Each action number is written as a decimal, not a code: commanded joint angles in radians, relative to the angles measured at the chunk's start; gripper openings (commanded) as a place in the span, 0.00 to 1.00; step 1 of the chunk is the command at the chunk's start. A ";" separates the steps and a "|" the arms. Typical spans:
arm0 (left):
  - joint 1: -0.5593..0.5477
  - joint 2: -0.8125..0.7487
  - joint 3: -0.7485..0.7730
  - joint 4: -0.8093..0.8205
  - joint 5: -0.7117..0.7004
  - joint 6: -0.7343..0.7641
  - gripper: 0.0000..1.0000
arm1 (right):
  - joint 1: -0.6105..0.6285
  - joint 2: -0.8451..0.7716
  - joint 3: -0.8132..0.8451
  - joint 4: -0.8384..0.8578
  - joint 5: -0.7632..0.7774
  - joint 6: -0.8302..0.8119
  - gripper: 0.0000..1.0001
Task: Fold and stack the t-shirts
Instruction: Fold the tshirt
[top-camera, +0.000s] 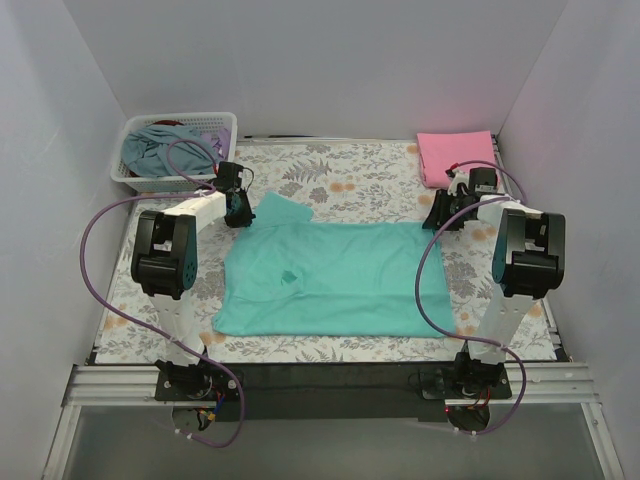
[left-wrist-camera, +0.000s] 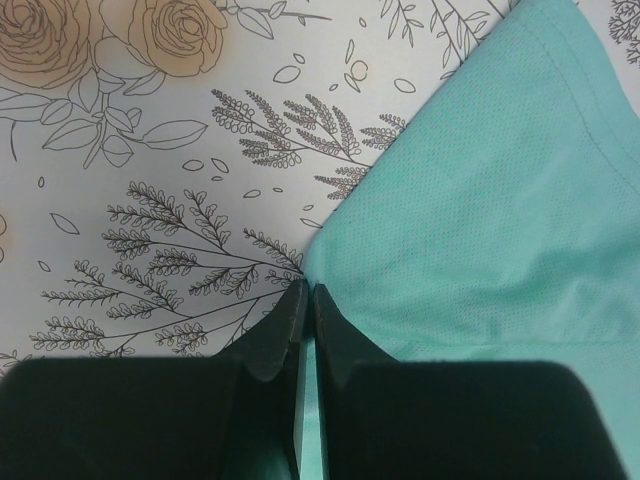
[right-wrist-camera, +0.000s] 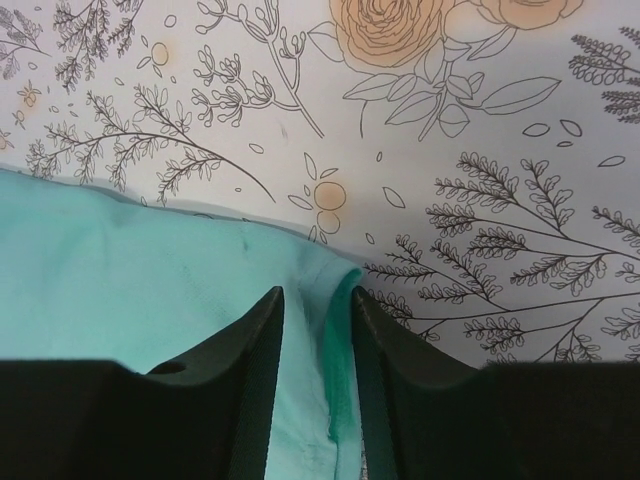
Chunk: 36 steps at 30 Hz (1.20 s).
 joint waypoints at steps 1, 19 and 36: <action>-0.006 -0.035 -0.016 -0.022 -0.015 0.014 0.00 | -0.016 0.033 0.023 0.002 -0.057 -0.017 0.39; 0.013 -0.110 -0.007 -0.014 -0.020 0.046 0.00 | -0.037 0.004 0.046 0.002 -0.154 -0.037 0.01; 0.027 -0.331 -0.112 -0.012 -0.043 0.014 0.00 | -0.036 -0.330 -0.172 0.040 0.004 0.040 0.01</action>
